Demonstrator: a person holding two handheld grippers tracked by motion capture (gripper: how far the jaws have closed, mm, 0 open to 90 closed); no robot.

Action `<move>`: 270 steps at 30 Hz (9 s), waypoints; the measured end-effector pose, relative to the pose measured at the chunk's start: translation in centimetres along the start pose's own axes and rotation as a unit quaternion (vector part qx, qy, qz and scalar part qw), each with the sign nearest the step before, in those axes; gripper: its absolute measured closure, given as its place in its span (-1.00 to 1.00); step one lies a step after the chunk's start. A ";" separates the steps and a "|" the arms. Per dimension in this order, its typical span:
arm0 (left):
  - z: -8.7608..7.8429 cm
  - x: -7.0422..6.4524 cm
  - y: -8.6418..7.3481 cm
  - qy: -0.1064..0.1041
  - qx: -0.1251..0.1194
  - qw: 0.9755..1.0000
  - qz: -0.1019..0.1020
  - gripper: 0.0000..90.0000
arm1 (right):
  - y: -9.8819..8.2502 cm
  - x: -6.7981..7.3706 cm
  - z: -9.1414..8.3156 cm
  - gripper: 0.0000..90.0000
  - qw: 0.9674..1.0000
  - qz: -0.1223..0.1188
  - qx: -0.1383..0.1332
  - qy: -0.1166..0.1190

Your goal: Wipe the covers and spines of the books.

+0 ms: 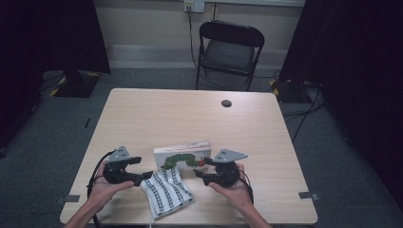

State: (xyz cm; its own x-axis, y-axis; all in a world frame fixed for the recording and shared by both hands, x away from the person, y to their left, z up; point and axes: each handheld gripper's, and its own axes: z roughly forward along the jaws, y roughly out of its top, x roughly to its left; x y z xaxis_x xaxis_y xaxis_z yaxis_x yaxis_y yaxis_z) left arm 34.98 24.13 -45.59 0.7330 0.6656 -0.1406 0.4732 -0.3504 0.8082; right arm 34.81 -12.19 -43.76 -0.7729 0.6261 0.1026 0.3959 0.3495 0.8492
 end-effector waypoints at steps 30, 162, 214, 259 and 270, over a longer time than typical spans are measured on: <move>1.3 -4.2 -0.1 -0.046 0.043 0.997 0.042 -0.42 | -0.5 -5.0 1.4 -0.60 1.000 0.012 -0.001 0.003; 2.5 0.2 1.0 0.047 0.025 0.999 -0.002 0.76 | 0.8 -4.4 3.8 -0.12 0.999 -0.046 -0.011 0.022; 0.7 -0.8 3.7 0.012 -0.096 0.993 -0.071 0.75 | -0.5 -2.7 1.1 0.17 0.998 -0.049 -0.013 0.031; 0.5 -0.7 2.4 -0.009 -0.068 0.996 -0.060 0.76 | -0.6 -3.0 1.2 0.23 0.998 -0.051 -0.015 0.034; 0.1 0.2 3.3 -0.034 -0.107 0.992 -0.057 0.75 | -0.5 -3.0 1.2 0.31 0.997 -0.062 -0.015 0.034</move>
State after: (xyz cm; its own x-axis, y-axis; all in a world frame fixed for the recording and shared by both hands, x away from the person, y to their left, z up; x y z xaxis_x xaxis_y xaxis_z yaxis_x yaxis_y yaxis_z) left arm 36.74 23.07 -42.97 0.7152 0.6441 -0.2713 0.4466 -0.1225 0.8863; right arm 37.47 -13.43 -45.13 -0.8474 0.5301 0.0307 0.2811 0.3988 0.8729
